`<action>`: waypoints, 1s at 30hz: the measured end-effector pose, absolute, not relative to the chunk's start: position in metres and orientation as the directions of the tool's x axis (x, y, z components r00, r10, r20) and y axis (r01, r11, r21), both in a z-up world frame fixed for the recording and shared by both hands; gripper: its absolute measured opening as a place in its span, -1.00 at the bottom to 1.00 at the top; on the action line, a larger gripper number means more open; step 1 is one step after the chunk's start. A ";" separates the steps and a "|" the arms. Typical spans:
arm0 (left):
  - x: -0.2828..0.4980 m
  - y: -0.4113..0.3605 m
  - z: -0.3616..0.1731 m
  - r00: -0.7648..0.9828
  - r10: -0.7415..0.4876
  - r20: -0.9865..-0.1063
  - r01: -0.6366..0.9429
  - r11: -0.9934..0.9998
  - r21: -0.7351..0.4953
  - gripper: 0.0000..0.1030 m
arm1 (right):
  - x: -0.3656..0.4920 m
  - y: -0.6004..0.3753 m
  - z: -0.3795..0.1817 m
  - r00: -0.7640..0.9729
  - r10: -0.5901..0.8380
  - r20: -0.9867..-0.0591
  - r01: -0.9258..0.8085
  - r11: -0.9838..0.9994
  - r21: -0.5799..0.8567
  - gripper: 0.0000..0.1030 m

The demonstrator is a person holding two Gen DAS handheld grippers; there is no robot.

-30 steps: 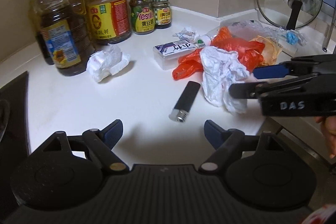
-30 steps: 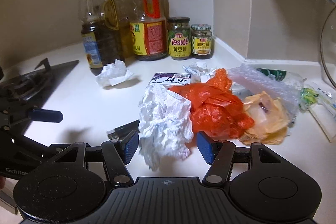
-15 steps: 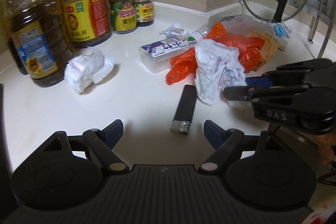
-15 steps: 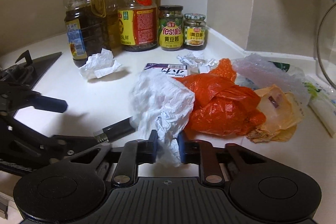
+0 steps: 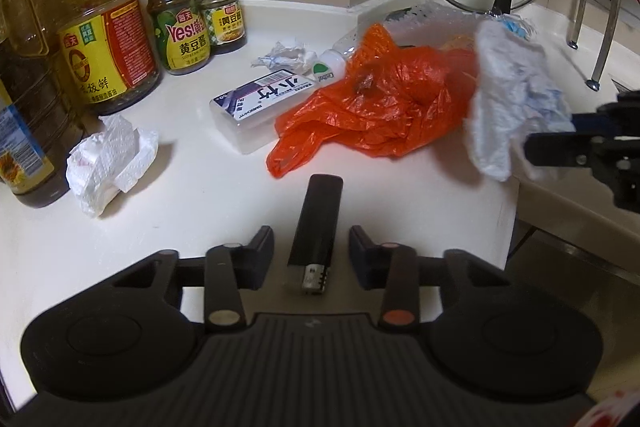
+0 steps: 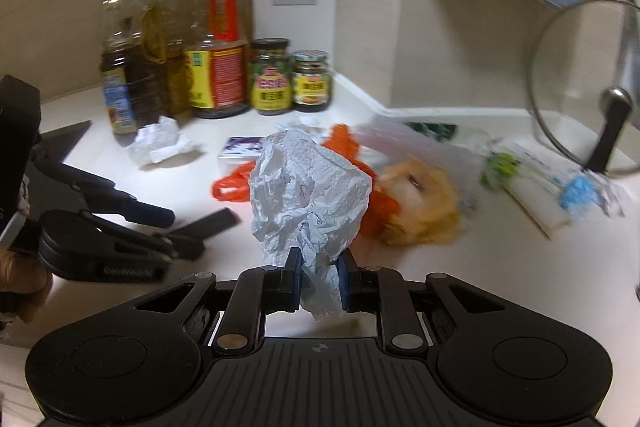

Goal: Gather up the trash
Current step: 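Grasp the crumpled white paper with the right tool while the left tool grasps the black lighter, then carry the paper and lighter down over the wastebasket with both tools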

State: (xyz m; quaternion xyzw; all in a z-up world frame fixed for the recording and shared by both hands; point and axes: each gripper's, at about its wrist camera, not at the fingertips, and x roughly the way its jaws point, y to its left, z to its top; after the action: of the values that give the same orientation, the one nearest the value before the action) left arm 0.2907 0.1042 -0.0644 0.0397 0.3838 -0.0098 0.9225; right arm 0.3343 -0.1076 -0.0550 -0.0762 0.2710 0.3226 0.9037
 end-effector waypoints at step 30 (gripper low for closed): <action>0.220 0.005 -0.041 0.721 0.065 -0.690 -0.095 0.995 -0.006 -0.92 | 0.311 -0.202 -0.067 0.550 0.608 -0.573 -0.663 0.735 0.142 -0.65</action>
State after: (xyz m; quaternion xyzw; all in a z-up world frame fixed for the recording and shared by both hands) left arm 0.2197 0.0052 -0.0415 -0.0207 0.3712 0.0431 0.9273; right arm 0.3111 -0.2018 -0.0668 -0.0452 0.3072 0.3613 0.8793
